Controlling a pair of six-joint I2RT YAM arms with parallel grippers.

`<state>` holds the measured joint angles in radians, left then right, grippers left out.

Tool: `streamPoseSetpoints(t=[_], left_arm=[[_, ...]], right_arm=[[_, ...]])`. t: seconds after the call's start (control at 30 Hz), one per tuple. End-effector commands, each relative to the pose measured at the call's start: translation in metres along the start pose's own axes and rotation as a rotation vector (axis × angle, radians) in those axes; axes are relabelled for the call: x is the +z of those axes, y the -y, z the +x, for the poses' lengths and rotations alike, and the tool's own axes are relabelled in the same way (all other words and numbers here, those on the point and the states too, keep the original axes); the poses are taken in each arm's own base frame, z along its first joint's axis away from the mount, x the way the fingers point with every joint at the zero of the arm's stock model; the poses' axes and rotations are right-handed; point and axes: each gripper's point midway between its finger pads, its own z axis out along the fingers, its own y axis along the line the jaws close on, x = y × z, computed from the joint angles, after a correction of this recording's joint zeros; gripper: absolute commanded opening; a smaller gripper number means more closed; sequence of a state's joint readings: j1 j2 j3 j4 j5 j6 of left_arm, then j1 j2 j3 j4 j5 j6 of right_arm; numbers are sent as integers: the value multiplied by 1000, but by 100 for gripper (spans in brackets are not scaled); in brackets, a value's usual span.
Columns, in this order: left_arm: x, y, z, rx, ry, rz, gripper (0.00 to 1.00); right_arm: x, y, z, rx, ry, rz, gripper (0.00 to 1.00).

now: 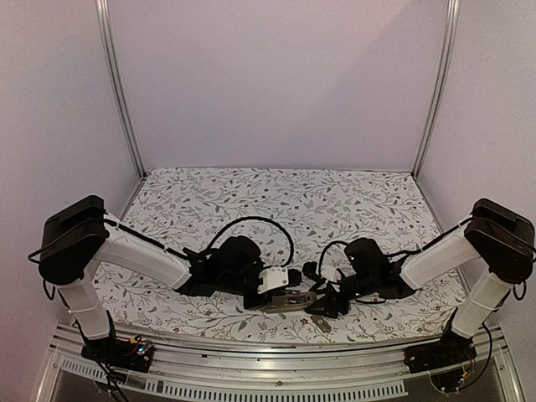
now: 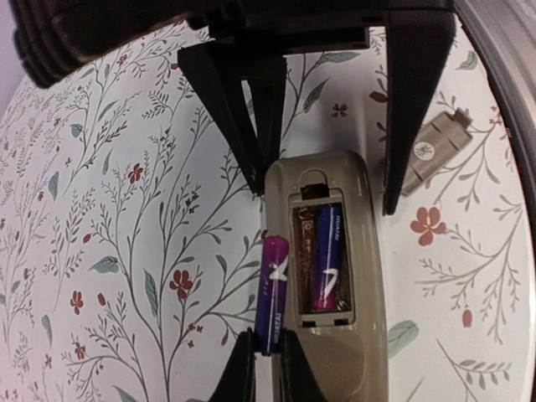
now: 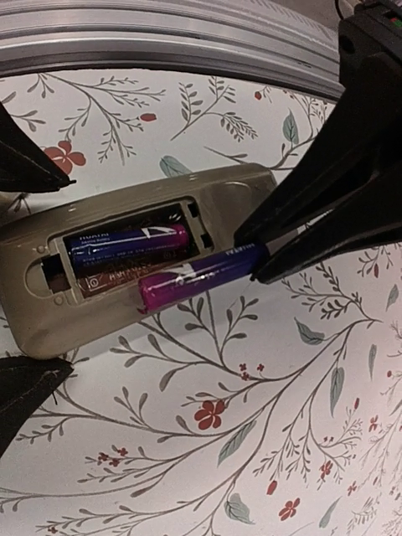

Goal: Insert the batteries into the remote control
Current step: Hold the remote control without the battery cover at the corner of the board.

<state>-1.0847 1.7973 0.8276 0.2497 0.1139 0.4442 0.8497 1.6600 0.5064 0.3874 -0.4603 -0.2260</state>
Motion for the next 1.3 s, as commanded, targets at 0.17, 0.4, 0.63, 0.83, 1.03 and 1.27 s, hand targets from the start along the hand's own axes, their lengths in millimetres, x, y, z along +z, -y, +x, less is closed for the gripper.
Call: streamPoseSetpoints(t=[0.17, 0.4, 0.63, 0.83, 1.03, 1.27], left_arm=[[-9, 12, 2, 1, 2, 43, 0], [-13, 9, -4, 19, 16, 35, 0], [-11, 14, -5, 40, 8, 53, 0], [-8, 13, 3, 81, -19, 39, 0], [-9, 16, -7, 95, 9, 73, 0], [-19, 27, -15, 75, 47, 119, 0]], right_arm=[[16, -13, 14, -72, -61, -83, 62], [18, -23, 18, -131, -75, -89, 57], [20, -23, 16, -184, -66, -98, 46], [21, -22, 7, -228, -36, -92, 40], [21, -20, -3, -276, -8, -78, 38], [22, -21, -5, -273, 14, -78, 37]])
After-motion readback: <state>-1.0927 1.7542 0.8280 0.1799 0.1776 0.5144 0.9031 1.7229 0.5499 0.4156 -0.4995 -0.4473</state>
